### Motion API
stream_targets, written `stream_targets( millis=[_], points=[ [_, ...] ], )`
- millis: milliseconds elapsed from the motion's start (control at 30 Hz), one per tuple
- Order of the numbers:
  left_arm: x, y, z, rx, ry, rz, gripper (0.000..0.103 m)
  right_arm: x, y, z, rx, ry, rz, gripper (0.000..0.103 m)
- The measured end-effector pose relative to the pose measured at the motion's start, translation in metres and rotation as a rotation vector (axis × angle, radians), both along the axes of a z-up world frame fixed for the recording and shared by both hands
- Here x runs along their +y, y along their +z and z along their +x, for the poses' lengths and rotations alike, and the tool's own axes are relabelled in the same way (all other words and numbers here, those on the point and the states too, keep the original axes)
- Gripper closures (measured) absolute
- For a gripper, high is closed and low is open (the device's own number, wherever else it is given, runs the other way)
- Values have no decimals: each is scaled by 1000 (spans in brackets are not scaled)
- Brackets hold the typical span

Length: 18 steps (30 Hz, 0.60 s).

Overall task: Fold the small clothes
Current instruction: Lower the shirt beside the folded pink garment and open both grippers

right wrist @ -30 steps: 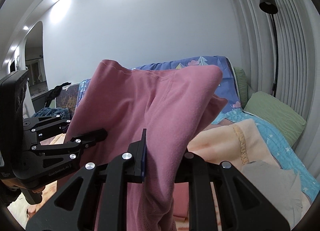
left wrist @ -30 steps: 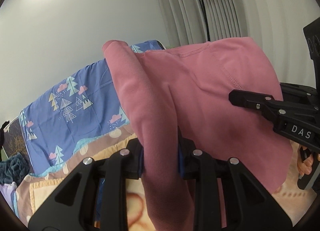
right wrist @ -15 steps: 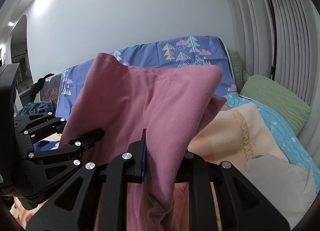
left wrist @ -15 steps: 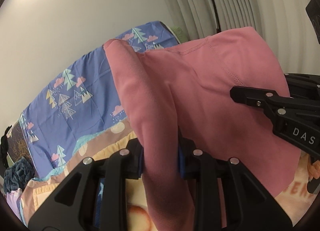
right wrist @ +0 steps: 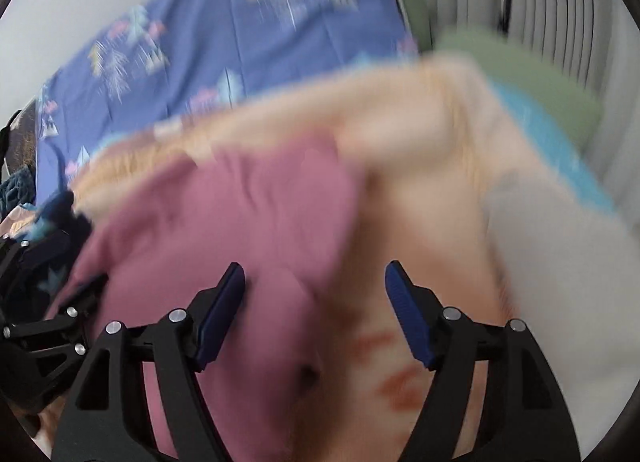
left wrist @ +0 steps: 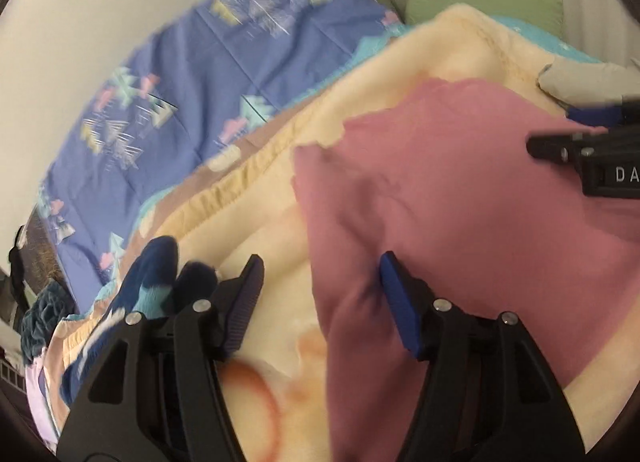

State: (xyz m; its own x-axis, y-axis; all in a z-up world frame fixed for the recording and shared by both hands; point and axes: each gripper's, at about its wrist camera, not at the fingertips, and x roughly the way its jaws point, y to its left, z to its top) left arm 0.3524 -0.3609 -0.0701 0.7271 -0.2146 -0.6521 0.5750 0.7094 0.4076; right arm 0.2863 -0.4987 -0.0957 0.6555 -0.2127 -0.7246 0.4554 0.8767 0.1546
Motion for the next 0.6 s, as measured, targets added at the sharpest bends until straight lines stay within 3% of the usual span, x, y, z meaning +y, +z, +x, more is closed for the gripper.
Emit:
stream_targets(
  millis=[67,167,200,333,600],
  points=[
    [7,-2,-3,37,23,-52,44,3,1,-7,-8,-13,15,30],
    [15,2,-9,75,20,-61,44,5,6,-19,-34,-32,-15,30],
    [17,2,-12,74,-29,-91,42,4,6,-25,-48,-38,-17,30],
    [36,11,-25,98,-22,-150,26,10,17,-60,-132,-61,-26,29],
    [71,45,-84,63,-64,-266,11,50,44,-120,-236,-40,-67,25]
  ],
)
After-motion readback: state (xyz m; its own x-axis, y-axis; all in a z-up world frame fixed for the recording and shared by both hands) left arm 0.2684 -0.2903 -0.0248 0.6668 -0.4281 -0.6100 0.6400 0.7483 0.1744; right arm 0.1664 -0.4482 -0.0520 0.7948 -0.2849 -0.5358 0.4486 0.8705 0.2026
